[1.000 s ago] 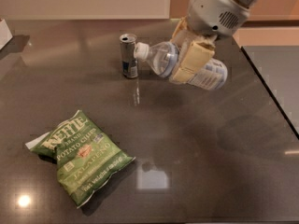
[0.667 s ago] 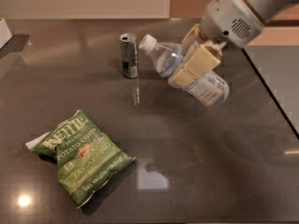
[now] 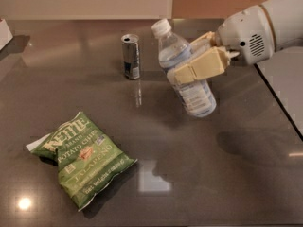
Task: Place blue plastic bottle upright
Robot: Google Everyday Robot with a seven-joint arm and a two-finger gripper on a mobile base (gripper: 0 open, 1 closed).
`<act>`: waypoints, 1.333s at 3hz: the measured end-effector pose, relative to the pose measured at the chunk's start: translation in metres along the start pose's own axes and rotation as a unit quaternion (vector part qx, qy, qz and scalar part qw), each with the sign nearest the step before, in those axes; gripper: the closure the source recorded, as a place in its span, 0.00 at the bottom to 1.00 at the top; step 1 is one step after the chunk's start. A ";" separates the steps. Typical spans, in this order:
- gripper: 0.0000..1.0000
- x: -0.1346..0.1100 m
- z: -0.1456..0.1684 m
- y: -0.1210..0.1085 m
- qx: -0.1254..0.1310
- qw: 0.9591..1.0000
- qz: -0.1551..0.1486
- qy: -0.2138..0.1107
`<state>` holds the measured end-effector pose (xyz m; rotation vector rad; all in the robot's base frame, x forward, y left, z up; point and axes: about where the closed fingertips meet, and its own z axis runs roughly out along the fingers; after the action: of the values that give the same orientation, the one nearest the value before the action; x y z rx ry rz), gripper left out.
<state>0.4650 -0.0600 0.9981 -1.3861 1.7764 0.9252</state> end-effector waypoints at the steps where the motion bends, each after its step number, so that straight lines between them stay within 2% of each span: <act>1: 1.00 -0.006 -0.002 -0.001 -0.016 0.996 -0.008 -0.088; 2: 1.00 -0.002 -0.005 -0.003 -0.026 0.987 -0.011 -0.156; 3: 1.00 0.009 -0.009 -0.008 -0.028 0.979 -0.009 -0.201; 4: 1.00 0.024 -0.014 -0.014 -0.023 0.973 -0.003 -0.231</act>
Offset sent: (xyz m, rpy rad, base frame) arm 0.0068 -0.0208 -0.0044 0.4811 -0.0686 0.0134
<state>0.4730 -0.0861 0.9833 -1.0890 1.4030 1.1802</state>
